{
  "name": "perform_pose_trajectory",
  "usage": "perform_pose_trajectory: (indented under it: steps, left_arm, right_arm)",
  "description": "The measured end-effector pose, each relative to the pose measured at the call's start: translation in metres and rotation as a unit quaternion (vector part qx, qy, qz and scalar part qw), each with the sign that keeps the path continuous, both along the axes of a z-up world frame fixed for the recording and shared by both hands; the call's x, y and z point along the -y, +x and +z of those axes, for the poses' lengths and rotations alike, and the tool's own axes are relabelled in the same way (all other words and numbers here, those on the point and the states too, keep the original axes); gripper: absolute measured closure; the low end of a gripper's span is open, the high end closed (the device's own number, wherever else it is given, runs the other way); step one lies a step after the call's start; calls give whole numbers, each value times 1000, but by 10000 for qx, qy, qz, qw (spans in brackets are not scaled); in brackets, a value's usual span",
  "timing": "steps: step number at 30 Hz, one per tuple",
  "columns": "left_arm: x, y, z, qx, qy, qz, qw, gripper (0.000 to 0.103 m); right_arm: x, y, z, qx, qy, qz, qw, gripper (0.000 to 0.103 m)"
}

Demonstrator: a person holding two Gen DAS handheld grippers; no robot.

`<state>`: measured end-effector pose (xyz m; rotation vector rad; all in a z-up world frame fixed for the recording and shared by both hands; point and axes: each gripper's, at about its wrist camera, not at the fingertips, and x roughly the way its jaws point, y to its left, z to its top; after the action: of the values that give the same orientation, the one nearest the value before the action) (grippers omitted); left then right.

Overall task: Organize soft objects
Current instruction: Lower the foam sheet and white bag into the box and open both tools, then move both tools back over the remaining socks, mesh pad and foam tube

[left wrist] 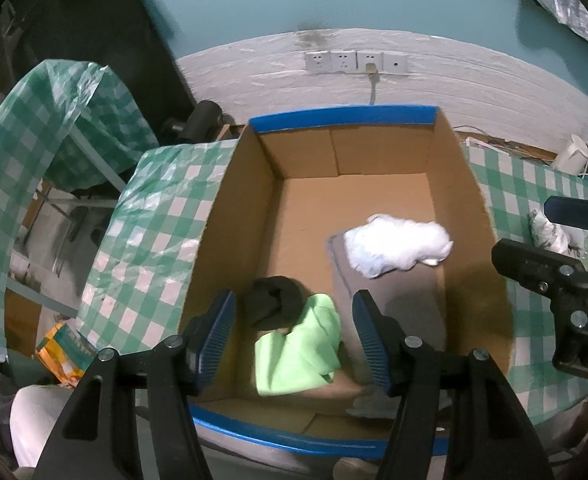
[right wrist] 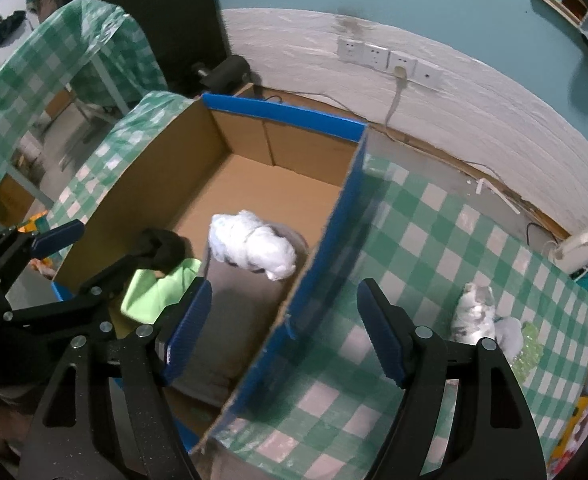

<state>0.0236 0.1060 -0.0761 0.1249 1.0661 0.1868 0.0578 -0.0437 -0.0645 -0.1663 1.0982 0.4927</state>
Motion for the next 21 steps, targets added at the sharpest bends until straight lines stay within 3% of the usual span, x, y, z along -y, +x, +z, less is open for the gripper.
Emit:
perform_pose_trajectory:
  steps: [21]
  left_arm:
    - [61,5,13,137,66,-519,9985,34]
  right_arm:
    - [79,-5,3,36,13,-680,9977,25]
